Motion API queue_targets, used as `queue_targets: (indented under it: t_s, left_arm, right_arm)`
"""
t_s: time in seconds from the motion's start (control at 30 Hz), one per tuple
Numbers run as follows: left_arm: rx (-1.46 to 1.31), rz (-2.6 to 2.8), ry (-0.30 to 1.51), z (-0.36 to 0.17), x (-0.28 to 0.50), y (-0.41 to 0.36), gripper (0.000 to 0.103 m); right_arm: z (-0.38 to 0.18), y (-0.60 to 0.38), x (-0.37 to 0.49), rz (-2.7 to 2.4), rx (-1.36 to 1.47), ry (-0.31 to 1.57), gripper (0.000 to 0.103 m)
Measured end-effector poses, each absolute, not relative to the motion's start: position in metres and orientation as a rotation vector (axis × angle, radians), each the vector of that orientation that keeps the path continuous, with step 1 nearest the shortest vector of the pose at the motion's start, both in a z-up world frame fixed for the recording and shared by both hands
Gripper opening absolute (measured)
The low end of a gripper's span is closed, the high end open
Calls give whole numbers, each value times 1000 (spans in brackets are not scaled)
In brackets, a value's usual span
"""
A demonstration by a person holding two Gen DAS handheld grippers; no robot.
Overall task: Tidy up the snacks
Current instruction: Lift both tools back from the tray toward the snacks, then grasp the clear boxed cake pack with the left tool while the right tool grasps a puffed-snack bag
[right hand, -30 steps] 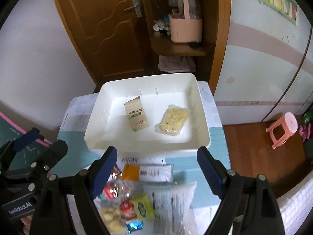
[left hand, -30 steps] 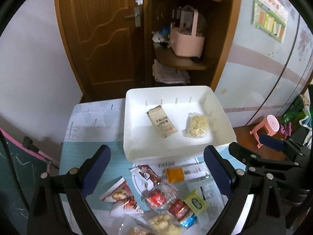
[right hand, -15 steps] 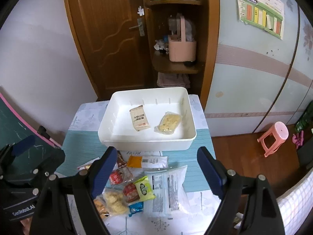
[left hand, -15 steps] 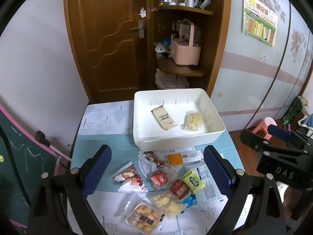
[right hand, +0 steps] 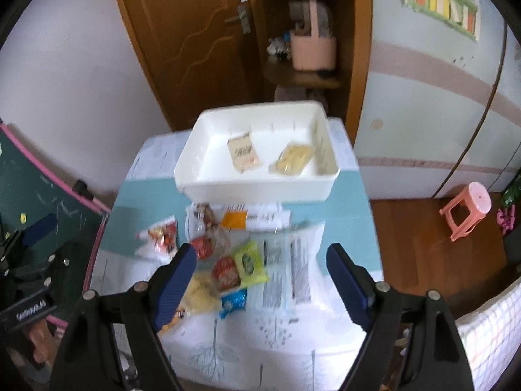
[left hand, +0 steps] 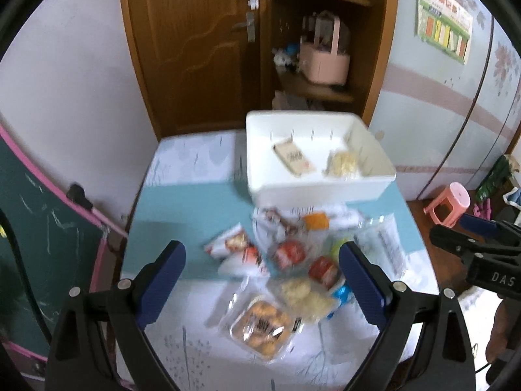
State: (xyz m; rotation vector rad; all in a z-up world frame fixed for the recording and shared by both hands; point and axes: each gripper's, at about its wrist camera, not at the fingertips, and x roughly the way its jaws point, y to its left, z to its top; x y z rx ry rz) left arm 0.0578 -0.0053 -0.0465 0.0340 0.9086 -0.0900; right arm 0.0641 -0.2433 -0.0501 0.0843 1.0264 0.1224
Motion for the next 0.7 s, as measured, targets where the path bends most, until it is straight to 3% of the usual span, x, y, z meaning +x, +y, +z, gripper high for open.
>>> queue_targets:
  t_s: [0.17,0.47,0.7]
  left_arm:
    - [25,-73,1015,-92,47,10,95]
    - [54,-146,1176,-172,34,16,95]
    - [73,-212,1209,-202,40,11,95]
  right_arm:
    - [-88,-238,54,155,81,1118,73]
    - [-136,-220,52,239,108,1248,70]
    - [-172,-171,69,372,59,1326,70]
